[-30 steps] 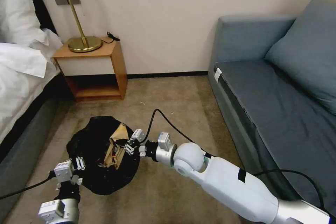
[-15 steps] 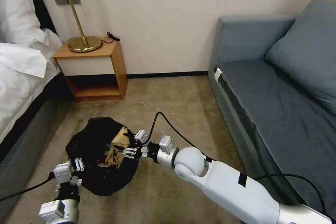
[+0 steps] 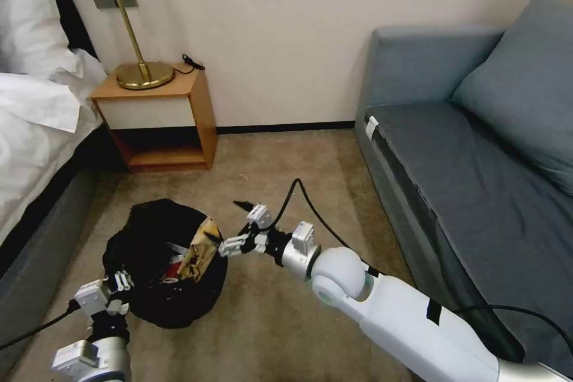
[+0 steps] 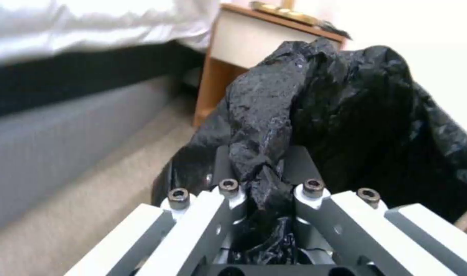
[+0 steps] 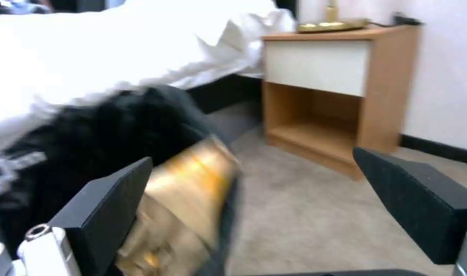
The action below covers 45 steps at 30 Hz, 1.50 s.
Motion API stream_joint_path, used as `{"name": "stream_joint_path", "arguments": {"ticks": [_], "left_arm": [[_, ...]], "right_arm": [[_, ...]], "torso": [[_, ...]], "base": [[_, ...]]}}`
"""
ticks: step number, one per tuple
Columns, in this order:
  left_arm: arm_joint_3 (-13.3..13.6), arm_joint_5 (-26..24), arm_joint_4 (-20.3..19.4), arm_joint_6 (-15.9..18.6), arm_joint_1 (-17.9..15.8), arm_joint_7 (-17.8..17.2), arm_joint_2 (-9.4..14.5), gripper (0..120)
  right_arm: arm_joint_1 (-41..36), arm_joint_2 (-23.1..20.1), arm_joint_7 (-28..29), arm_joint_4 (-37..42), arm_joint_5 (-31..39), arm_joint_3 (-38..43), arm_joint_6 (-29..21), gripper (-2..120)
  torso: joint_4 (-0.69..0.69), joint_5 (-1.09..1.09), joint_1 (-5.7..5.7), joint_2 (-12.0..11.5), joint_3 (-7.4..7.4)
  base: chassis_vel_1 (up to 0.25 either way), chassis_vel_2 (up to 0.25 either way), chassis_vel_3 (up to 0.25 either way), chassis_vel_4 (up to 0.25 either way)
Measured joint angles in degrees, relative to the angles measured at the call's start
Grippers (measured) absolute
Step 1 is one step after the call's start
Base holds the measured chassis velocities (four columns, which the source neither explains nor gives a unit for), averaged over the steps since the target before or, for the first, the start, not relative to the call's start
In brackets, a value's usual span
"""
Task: Pick up the trash bin, then pick up the garbage on the floor and place it into the trash bin.
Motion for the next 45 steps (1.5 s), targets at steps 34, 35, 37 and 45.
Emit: {"name": "stream_joint_path", "arguments": {"ticks": [34, 35, 37, 45], "left_arm": [[-1.52, -27.14, 21.63, 12.1, -20.4, -17.63, 14.99, 16], [-1.36, -26.9, 21.61, 12.1, -20.41, -17.47, 14.95, 20], [-1.17, -26.6, 21.3, 12.09, -20.31, -17.35, 14.81, 25], [-1.09, -24.97, 17.53, 12.06, -17.93, -16.24, 14.64, 55]], "right_arm": [[-1.48, 1.6, -0.27, -7.97, -4.72, 3.51, -0.87, 100], [-1.84, 1.59, -0.27, -7.87, -4.91, 3.69, -0.85, 100], [-2.31, 1.57, -0.27, -7.73, -5.17, 3.91, -0.84, 100], [-4.69, 1.52, 0.49, -6.54, -6.85, 4.99, -0.22, 100]], "torso": [[0.0, 0.01, 0.0, 0.0, 0.0], [0.0, 0.02, 0.0, 0.0, 0.0], [0.0, -0.01, 0.0, 0.0, 0.0], [0.0, 0.0, 0.0, 0.0, 0.0]], "base": [[0.0, 0.0, 0.0, 0.0], [0.0, 0.0, 0.0, 0.0], [0.0, 0.0, 0.0, 0.0], [0.0, 0.0, 0.0, 0.0]]}}
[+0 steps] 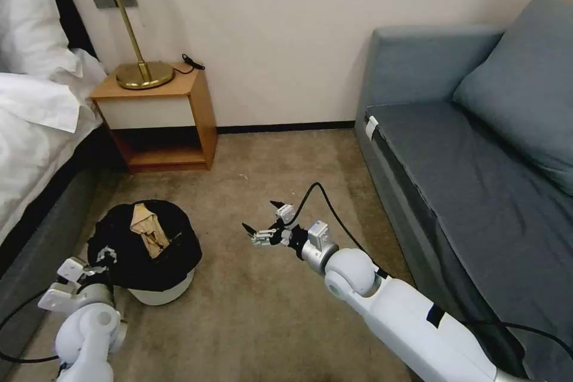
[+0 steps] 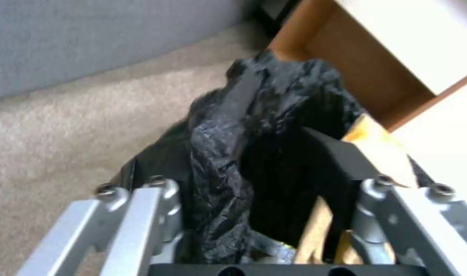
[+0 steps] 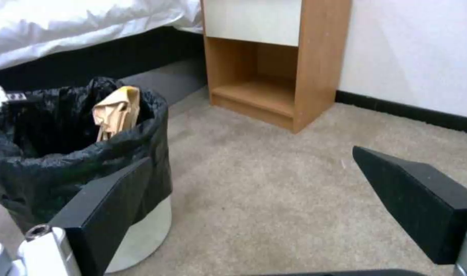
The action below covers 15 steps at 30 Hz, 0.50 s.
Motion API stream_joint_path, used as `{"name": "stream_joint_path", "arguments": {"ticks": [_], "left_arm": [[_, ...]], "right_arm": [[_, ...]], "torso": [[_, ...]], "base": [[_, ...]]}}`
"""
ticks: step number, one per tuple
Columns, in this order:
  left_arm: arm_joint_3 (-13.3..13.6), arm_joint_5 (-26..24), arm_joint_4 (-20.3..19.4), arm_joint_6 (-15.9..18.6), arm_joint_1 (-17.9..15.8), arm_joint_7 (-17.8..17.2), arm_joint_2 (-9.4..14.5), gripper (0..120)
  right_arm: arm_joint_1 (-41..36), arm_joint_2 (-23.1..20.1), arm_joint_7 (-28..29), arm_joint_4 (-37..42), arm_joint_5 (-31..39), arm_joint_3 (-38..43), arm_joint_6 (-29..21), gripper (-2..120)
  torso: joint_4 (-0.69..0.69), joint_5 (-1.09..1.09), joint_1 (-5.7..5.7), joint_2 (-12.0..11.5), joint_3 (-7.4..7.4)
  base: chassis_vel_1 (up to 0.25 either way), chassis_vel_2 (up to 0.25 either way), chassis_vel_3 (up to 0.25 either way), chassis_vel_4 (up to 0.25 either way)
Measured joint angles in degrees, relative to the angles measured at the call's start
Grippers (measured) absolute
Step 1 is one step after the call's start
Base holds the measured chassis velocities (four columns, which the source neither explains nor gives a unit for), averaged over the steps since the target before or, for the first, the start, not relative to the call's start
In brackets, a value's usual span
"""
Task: Pick up the trash bin, then pick up the garbage on the floor and place it into the trash bin.
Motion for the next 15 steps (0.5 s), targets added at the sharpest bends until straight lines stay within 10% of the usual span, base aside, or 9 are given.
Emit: {"name": "stream_joint_path", "arguments": {"ticks": [15], "left_arm": [[-1.07, 20.9, -8.55, -6.82, 11.56, 1.5, -2.41, 100]], "right_arm": [[-4.67, 0.61, 3.87, 0.22, -3.95, 1.55, 4.85, 100]], "torso": [[0.01, 0.0, 0.0, 0.0, 0.0]], "base": [[0.0, 0.0, 0.0, 0.0]]}}
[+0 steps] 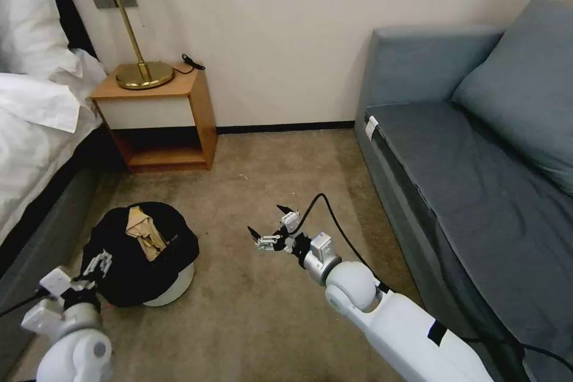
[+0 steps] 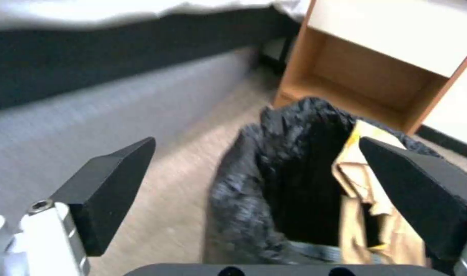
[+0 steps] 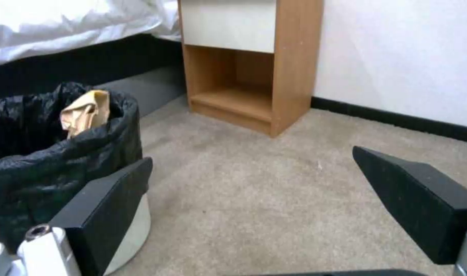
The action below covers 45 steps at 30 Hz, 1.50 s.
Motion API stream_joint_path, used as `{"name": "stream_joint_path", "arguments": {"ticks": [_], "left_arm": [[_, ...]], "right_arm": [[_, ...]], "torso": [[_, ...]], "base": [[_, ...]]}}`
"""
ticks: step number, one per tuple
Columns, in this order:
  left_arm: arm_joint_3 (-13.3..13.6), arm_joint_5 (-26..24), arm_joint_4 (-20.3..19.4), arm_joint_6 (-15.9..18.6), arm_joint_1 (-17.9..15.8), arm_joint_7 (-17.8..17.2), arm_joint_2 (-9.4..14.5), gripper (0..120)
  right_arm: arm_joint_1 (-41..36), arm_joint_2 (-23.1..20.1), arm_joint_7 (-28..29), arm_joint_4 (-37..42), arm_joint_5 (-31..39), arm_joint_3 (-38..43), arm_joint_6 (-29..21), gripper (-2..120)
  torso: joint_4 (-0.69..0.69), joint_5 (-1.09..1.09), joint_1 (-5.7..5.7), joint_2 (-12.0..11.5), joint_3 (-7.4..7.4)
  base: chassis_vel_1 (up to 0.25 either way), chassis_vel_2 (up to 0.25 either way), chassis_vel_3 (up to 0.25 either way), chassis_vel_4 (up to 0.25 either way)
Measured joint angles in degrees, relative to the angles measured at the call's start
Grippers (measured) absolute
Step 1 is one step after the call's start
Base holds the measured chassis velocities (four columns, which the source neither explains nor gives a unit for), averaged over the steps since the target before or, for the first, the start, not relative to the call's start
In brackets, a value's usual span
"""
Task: Pick up the trash bin, then pick up the garbage on the floor and place it into the trash bin.
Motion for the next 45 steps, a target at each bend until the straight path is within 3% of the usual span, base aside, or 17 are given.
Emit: {"name": "stream_joint_path", "arguments": {"ticks": [2, 4, 5, 7, 13, 15, 17, 22, 32, 40, 45], "left_arm": [[-0.04, 4.28, -0.48, -2.59, 1.3, -0.01, -0.61, 100], [-0.1, 11.72, -0.48, -7.37, 2.57, -0.1, -1.24, 100], [-0.1, 11.72, -0.48, -7.37, 2.57, -0.1, -1.24, 100], [0.15, 17.8, -1.98, -11.22, 4.68, -0.23, -1.91, 100], [1.26, 24.08, -7.8, -16.29, 8.89, -0.03, -3.84, 100], [1.37, 24.53, -8.65, -16.78, 9.34, 0.29, -4.09, 100], [1.61, 25.04, -12.15, -18.01, 11.11, 2.72, -4.92, 100], [2.29, 25.61, -16.7, -18.77, 13.21, 6.63, -5.8, 100], [3.1, 27.03, -18.96, -20.0, 15.06, 10.83, -8.18, 100], [3.82, 27.21, -17.61, -19.66, 14.78, 11.9, -10.43, 100], [3.85, 27.03, -17.41, -19.36, 14.64, 11.9, -10.55, 100]], "right_arm": [[-0.49, -0.01, 0.63, 0.34, -0.02, 0.35, 1.0, 100], [-1.2, 0.04, 1.26, 0.68, 0.24, 0.99, 2.06, 100], [-1.2, 0.04, 1.26, 0.68, 0.24, 0.99, 2.06, 100], [-2.3, 0.33, 2.05, 1.23, 1.49, 2.25, 2.55, 100], [-5.55, 1.51, 4.03, 2.67, 4.62, 5.92, 2.83, 100], [-6.07, 1.69, 4.14, 2.84, 4.84, 6.44, 2.83, 100], [-8.14, 2.72, 4.23, 3.7, 5.29, 9.28, 2.8, 100], [-11.63, 4.55, 4.2, 4.43, 5.55, 13.42, 3.96, 100], [-16.27, 8.26, 5.19, 3.78, 3.84, 16.68, 8.09, 100], [-17.41, 9.91, 5.92, 3.21, 3.19, 17.3, 10.23, 100], [-17.37, 10.07, 6.96, 2.96, 3.4, 17.42, 10.51, 100]], "torso": [[0.0, 0.0, 0.0, 0.0, 0.0], [0.0, 0.0, 0.0, 0.0, 0.0], [0.0, 0.0, 0.0, 0.0, 0.0], [0.0, -0.01, 0.0, 0.0, 0.0], [-0.01, 0.0, 0.0, 0.0, 0.0], [0.0, 0.0, 0.0, 0.0, 0.0], [0.0, 0.0, 0.0, 0.0, 0.0], [-0.01, 0.01, 0.0, 0.01, 0.0], [-0.01, 0.0, 0.0, 0.0, 0.0], [0.0, -0.01, 0.0, 0.0, 0.0], [0.0, -0.01, 0.0, 0.0, 0.0]], "base": [[0.0, 0.0, 0.0, 0.0], [0.0, 0.0, 0.0, 0.0], [0.0, 0.0, 0.0, 0.0], [0.0, 0.0, 0.0, 0.0], [0.0, 0.0, 0.0, 0.0], [0.0, 0.0, 0.0, 0.0], [0.0, 0.0, 0.0, 0.0], [0.0, 0.0, 0.0, 0.0], [0.0, 0.0, 0.0, 0.0], [0.0, 0.0, 0.0, 0.0], [0.0, 0.0, 0.0, 0.0]]}}
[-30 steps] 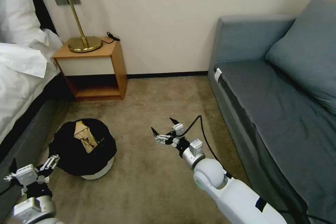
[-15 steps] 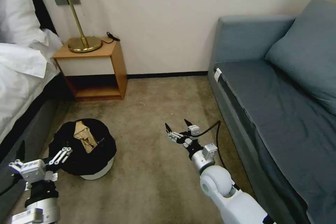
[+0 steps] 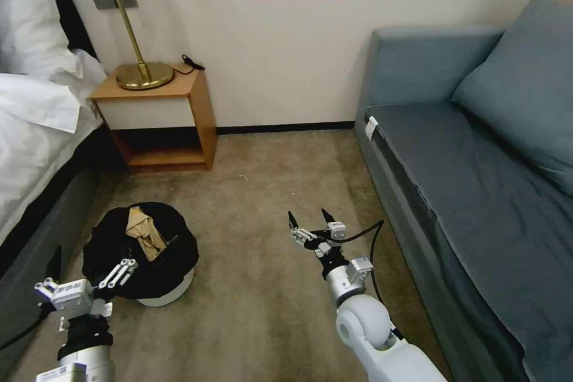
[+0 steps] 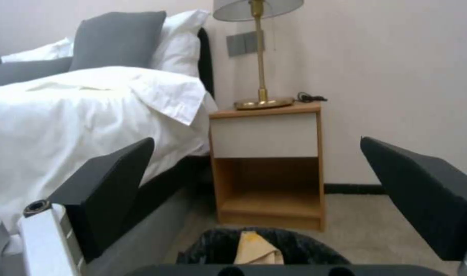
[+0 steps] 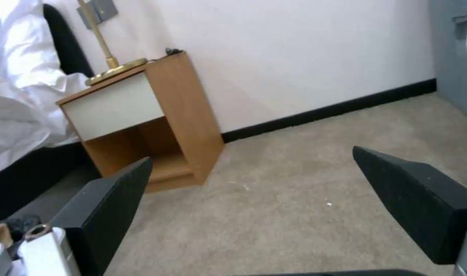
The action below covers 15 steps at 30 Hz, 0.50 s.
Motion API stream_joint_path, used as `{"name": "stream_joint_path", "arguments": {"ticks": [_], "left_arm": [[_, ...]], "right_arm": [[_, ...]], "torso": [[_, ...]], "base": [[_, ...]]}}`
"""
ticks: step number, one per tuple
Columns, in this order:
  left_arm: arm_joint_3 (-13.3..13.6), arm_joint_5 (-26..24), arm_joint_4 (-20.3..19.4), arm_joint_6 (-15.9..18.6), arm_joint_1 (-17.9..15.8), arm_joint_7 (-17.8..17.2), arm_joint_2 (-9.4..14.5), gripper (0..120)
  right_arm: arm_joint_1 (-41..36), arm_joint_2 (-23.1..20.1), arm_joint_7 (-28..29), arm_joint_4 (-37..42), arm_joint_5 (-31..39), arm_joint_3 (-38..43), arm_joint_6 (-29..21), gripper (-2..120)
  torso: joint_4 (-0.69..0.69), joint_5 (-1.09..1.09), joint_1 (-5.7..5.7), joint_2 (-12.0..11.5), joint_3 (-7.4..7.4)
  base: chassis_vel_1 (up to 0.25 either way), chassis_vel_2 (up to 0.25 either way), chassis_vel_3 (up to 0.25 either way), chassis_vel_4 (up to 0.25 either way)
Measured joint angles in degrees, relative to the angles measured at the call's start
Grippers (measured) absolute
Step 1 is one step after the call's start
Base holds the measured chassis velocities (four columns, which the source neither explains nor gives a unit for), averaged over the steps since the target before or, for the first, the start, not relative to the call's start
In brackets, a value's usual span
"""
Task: Pick up the trash bin, then pick up the garbage on the floor and place it into the trash bin.
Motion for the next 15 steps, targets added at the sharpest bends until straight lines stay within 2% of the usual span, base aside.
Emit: {"name": "stream_joint_path", "arguments": {"ticks": [15], "left_arm": [[0.0, -0.17, 0.13, 0.12, -0.08, -0.06, 0.05, 100]], "right_arm": [[0.15, -0.06, 0.13, -0.06, 0.11, -0.09, -0.02, 100]], "torso": [[0.0, 0.0, 0.0, 0.0, 0.0]], "base": [[0.0, 0.0, 0.0, 0.0]]}}
